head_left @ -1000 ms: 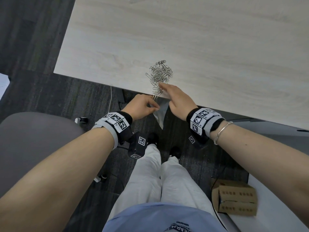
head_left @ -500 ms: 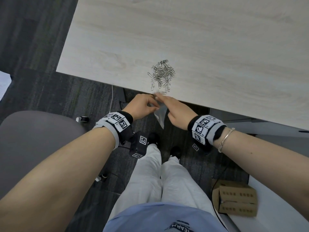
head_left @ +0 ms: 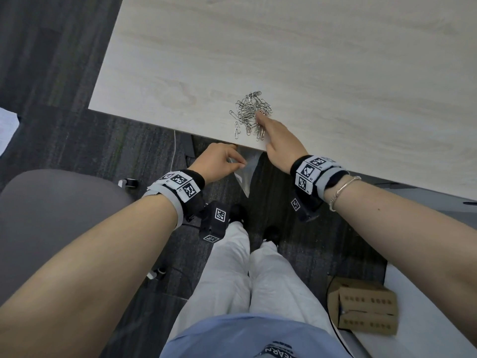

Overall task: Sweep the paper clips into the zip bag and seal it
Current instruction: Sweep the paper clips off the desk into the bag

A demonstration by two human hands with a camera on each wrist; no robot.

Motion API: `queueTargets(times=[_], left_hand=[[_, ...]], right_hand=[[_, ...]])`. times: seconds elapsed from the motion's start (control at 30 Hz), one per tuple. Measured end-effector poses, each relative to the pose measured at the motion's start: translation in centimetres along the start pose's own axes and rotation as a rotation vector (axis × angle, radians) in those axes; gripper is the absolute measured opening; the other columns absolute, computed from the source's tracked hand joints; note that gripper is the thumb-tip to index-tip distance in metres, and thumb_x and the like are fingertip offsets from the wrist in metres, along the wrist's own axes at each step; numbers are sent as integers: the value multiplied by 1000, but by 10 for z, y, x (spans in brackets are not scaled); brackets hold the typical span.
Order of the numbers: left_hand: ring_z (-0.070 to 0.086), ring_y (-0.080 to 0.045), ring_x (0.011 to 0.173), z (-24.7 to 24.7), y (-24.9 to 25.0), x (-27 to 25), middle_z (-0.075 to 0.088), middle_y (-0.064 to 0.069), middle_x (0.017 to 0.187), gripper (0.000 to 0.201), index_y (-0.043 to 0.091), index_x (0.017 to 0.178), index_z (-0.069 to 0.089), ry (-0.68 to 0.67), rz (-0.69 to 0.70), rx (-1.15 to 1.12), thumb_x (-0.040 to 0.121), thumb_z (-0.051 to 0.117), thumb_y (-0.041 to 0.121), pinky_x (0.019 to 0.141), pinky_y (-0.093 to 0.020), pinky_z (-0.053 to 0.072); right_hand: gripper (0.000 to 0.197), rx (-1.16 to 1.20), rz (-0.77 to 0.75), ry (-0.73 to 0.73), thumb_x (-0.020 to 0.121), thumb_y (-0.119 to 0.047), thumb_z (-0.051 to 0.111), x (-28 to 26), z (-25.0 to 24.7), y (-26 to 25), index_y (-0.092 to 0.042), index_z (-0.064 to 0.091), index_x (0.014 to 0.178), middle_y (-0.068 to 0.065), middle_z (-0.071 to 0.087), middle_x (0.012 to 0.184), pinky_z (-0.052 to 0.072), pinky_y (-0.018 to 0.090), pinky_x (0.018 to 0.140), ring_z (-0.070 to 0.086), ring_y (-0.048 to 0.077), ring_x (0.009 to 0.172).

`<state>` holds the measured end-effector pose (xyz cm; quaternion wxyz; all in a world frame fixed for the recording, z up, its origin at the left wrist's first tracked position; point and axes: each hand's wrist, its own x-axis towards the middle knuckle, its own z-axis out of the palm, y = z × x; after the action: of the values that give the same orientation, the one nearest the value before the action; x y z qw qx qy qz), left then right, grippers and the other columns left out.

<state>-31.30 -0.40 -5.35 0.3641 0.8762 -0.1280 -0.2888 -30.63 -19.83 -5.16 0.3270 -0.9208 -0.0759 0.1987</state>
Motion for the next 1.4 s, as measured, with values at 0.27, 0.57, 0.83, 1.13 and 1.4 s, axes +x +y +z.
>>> queueTargets(times=[0.27, 0.57, 0.83, 1.13, 1.4], left_hand=[[60, -27, 107, 4, 5, 1, 71, -11, 99, 12, 15, 93, 76, -29, 23, 25, 83, 69, 17, 95, -40, 47], [60, -26, 109, 7, 7, 2, 71, -11, 100, 14, 15, 94, 76, -17, 24, 12, 83, 69, 20, 96, -41, 46], [58, -26, 112, 8, 3, 3, 71, -12, 103, 14, 17, 94, 75, -12, 20, 20, 83, 69, 22, 96, -41, 47], [56, -31, 112, 8, 7, 0, 69, -15, 103, 14, 14, 95, 75, -7, 27, 8, 83, 68, 18, 95, -42, 47], [60, -27, 109, 0, 2, 0, 72, -10, 97, 12, 14, 92, 76, 5, -4, 17, 83, 69, 18, 94, -38, 47]], right_hand=[[73, 23, -45, -111, 83, 5, 34, -24, 12, -4, -20, 15, 149, 8, 34, 150, 29, 38, 113, 32, 21, 138], [73, 17, -11, 25, 81, 9, 36, -21, 5, 1, -14, 18, 148, 10, 32, 150, 24, 32, 115, 29, 23, 138], [72, -44, -42, -135, 86, 2, 37, -37, 14, -7, -20, 12, 150, 6, 26, 154, 26, 35, 115, 26, 19, 141], [71, 109, -36, -29, 83, 7, 35, -39, 5, -8, -18, 20, 147, 6, 39, 147, 28, 31, 112, 37, 20, 135], [69, -36, -120, -81, 85, 7, 34, 11, 2, -16, -15, 18, 148, 10, 31, 151, 27, 36, 114, 31, 23, 138]])
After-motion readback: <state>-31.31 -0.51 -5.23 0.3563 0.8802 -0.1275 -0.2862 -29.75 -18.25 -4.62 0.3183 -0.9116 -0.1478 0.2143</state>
